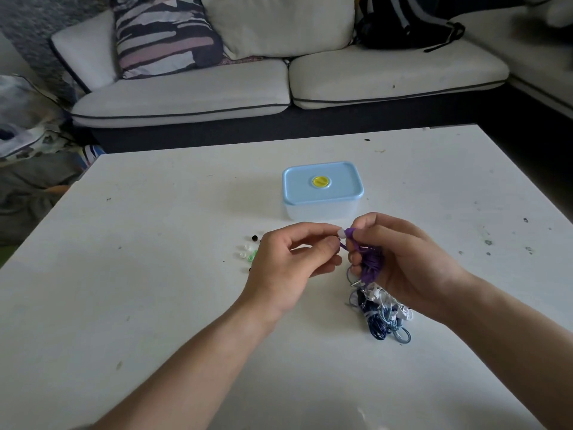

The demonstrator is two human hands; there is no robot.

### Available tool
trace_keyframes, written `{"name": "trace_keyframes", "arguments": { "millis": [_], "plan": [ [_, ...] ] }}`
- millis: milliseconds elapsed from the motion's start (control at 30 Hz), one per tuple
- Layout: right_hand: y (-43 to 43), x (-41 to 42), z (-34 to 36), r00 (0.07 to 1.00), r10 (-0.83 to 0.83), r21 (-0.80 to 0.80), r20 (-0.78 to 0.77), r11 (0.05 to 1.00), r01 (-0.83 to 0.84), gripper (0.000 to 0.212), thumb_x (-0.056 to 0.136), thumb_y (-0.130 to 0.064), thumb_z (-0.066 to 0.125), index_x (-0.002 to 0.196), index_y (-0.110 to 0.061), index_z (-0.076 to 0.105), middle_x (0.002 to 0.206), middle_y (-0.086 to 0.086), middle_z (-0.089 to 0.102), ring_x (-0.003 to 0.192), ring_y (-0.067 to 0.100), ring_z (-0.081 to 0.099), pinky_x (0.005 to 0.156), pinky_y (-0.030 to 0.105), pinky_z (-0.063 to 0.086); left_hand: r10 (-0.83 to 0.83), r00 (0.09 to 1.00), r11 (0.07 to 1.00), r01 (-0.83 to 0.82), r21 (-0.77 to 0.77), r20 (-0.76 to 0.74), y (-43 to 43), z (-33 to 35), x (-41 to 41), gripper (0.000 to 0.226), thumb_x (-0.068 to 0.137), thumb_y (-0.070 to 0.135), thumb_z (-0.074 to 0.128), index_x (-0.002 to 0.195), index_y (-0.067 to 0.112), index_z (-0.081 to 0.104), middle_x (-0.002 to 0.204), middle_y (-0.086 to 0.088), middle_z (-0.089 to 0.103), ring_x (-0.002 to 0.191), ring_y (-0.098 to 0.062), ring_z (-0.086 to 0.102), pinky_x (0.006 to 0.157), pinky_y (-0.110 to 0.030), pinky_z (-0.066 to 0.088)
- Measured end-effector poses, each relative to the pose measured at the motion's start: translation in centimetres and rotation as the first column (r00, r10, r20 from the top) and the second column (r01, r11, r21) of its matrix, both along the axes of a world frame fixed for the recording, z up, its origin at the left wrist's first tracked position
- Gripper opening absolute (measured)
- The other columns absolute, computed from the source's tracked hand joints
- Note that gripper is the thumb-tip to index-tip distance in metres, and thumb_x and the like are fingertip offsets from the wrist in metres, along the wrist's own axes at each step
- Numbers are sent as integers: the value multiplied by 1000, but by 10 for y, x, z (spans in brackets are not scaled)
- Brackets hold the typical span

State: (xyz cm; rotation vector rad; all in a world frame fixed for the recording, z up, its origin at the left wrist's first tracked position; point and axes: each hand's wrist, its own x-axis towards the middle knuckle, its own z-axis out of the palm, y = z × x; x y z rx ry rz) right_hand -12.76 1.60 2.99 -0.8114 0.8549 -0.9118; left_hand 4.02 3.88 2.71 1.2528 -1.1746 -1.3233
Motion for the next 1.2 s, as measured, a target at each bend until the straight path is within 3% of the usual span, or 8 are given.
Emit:
{"name": "trace_keyframes", "arguments": {
  "millis": [200, 333, 467, 633, 733, 1033, 1200],
  "plan": [
    [-1, -1, -2, 997, 2, -82, -72, 997, -8, 16, 76, -5, 73, 85, -2, 60, 71, 13, 58, 58, 21, 52, 55, 30, 48, -8, 996, 998, 15, 69, -92, 0, 0, 2, 15, 89, 12, 68, 102, 7, 74, 93, -15, 73, 78, -21, 71, 71, -24, 55],
    [0, -3, 1, 992, 4, -143, -129, 989, -23, 15, 75, -7, 78, 83, -3, 65, 69, 13, 57, 56, 22, 52, 57, 34, 43, -50, 975, 986, 83, 146, -216, -1, 4, 5, 25, 76, 17, 72, 99, 7, 73, 91, -13, 73, 77, -19, 71, 69, -23, 56],
    [2, -3, 7, 981, -3, -222, -194, 974, -41, 11, 71, -8, 77, 77, -4, 69, 62, 13, 58, 51, 21, 53, 48, 28, 45, -71, 951, 973, 132, 188, -300, -2, 7, 8, 18, 71, 11, 70, 88, 8, 74, 85, -12, 74, 72, -18, 72, 66, -21, 57],
    [3, -6, 14, 961, 1, -313, -276, 945, -91, 19, 72, -7, 84, 80, -1, 68, 60, 11, 60, 52, 23, 53, 50, 30, 46, -111, 942, 963, 180, 200, -316, -2, 9, 9, 14, 69, 10, 71, 81, 10, 77, 83, -10, 74, 70, -17, 71, 64, -20, 57],
    [4, -7, 18, 945, -7, -355, -327, 928, -116, 10, 79, -2, 76, 80, 2, 67, 60, 8, 64, 53, 21, 54, 50, 30, 48, -128, 941, 960, 197, 200, -314, -2, 10, 8, 12, 66, 12, 71, 75, 15, 78, 78, -7, 74, 69, -15, 71, 64, -19, 57],
    [6, -9, 23, 897, -45, -416, -440, 895, -160, 7, 82, 5, 74, 82, 0, 69, 63, 10, 66, 50, 18, 54, 50, 24, 49, -128, 951, 957, 193, 218, -281, -1, 11, 8, 13, 67, 13, 72, 78, 13, 78, 77, -9, 73, 72, -18, 72, 65, -20, 57],
    [8, -9, 25, 793, -123, -482, -597, 845, -233, 10, 80, -4, 76, 78, -12, 70, 63, 1, 71, 52, 10, 56, 52, 18, 44, -105, 949, 952, 182, 246, -298, 0, 8, 6, 14, 69, 10, 72, 82, 8, 78, 80, -15, 73, 74, -21, 72, 65, -21, 57]
  ]
}}
